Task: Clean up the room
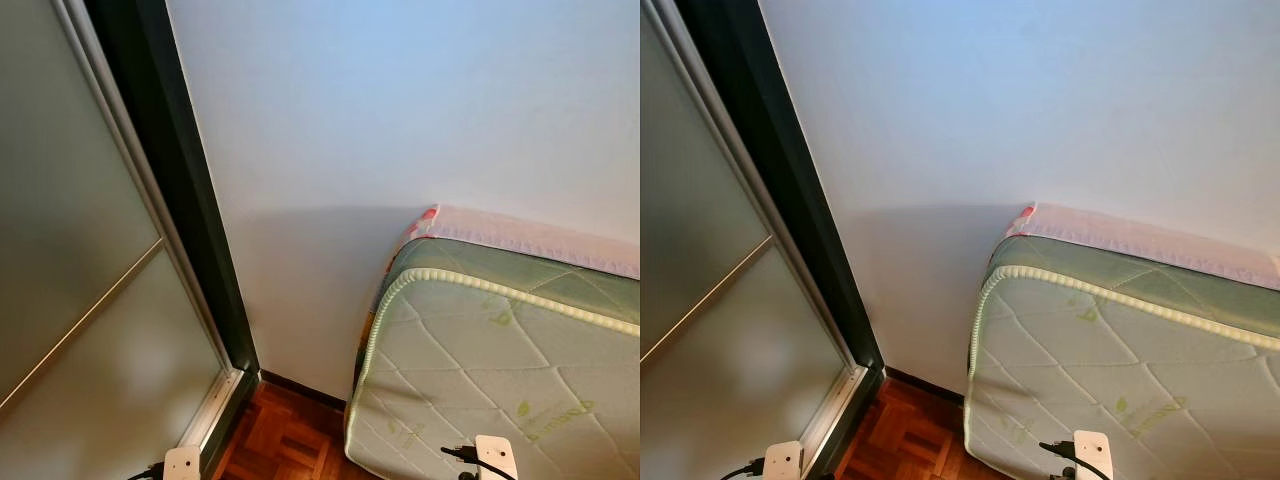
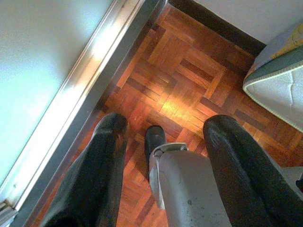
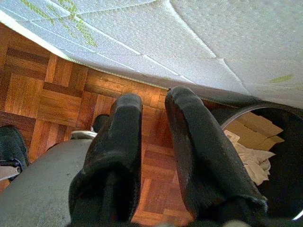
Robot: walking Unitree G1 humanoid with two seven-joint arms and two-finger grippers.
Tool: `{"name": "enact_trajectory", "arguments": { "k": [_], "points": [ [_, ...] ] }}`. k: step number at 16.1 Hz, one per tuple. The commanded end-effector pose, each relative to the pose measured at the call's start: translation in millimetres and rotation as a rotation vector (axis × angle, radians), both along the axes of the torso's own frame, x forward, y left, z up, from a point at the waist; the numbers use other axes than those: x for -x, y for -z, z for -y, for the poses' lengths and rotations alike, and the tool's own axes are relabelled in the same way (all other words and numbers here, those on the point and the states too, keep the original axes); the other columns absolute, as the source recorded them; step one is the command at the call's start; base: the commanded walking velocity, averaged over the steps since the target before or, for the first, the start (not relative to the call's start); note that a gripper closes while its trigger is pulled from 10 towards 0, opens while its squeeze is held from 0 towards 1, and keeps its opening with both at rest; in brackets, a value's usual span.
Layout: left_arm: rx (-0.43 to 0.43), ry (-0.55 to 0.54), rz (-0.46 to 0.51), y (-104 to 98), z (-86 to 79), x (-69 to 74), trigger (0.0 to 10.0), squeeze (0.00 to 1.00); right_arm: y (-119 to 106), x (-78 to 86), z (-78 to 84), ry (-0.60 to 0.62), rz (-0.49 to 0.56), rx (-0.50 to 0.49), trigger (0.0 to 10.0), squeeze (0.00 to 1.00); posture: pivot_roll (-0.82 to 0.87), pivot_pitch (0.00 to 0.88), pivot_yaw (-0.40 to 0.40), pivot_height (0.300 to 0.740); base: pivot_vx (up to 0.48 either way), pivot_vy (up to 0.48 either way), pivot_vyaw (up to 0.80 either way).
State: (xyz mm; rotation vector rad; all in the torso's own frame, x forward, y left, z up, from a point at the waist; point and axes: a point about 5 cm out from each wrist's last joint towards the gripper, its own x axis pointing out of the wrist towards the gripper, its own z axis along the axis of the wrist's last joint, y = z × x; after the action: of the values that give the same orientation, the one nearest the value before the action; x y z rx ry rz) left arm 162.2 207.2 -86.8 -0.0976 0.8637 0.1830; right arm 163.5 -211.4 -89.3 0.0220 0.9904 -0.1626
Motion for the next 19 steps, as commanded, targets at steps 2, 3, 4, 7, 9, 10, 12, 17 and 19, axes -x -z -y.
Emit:
{"name": "enact_trajectory", "arguments": {
  "k": [2,3,4,7,9,10,12,17,19],
  "points": [
    [0.011,0.09,-0.05,-12,18.2,-40.2,10.0,0.0,-25,-34.9,36.0,0.107,0.099,-0.121,10.0,0.0,0.01,0.0,-0.039,0.74,0.0,0.0,0.0],
    [0.011,0.09,-0.05,-12,18.2,-40.2,10.0,0.0,-25,-34.9,36.0,0.107,0.099,-0.121,10.0,0.0,0.01,0.0,-0.039,0.74,0.0,0.0,0.0],
    [0.011,0.09,-0.05,-12,18.2,-40.2,10.0,0.0,-25,-34.9,36.0,0.107,0.099,-0.121,10.0,0.0,0.01,0.0,-0.039,0.74,0.0,0.0,0.0],
    [0.007,0.059,-0.047,-12,11.7,-37.7,10.0,0.0,-25,-22.1,52.6,0.057,0.073,-0.116,10.0,0.0,0.01,0.0,-0.023,0.74,0.0,0.0,0.0],
    [0.007,0.058,-0.047,-12,11.1,-37.5,10.0,0.0,-25,-20.8,54.0,0.048,0.069,-0.115,10.0,0.0,0.01,0.0,-0.023,0.74,0.0,0.0,0.0],
    [0.006,0.059,-0.048,-12,11.1,-37.5,10.0,0.0,-25,-20.8,53.9,0.05,0.07,-0.116,10.0,0.0,0.01,0.0,-0.023,0.74,0.0,0.0,0.0],
    [0.003,0.061,-0.05,-12,11.0,-37.5,10.0,0.0,-25,-21.1,53.8,0.054,0.075,-0.12,10.0,0.0,0.01,0.0,-0.021,0.74,0.0,0.0,0.0],
    [0.0,0.056,-0.048,-12,11.0,-38.5,10.0,0.0,-26,-22.1,54.3,0.062,0.079,-0.121,10.0,0.0,0.01,0.0,-0.026,0.74,0.0,0.0,0.0],
    [0.001,0.054,-0.048,-12,11.0,-38.5,10.0,0.0,-26,-22.2,54.5,0.06,0.077,-0.119,10.0,0.0,0.01,0.0,-0.026,0.74,0.0,0.0,0.0]
  ]
}}
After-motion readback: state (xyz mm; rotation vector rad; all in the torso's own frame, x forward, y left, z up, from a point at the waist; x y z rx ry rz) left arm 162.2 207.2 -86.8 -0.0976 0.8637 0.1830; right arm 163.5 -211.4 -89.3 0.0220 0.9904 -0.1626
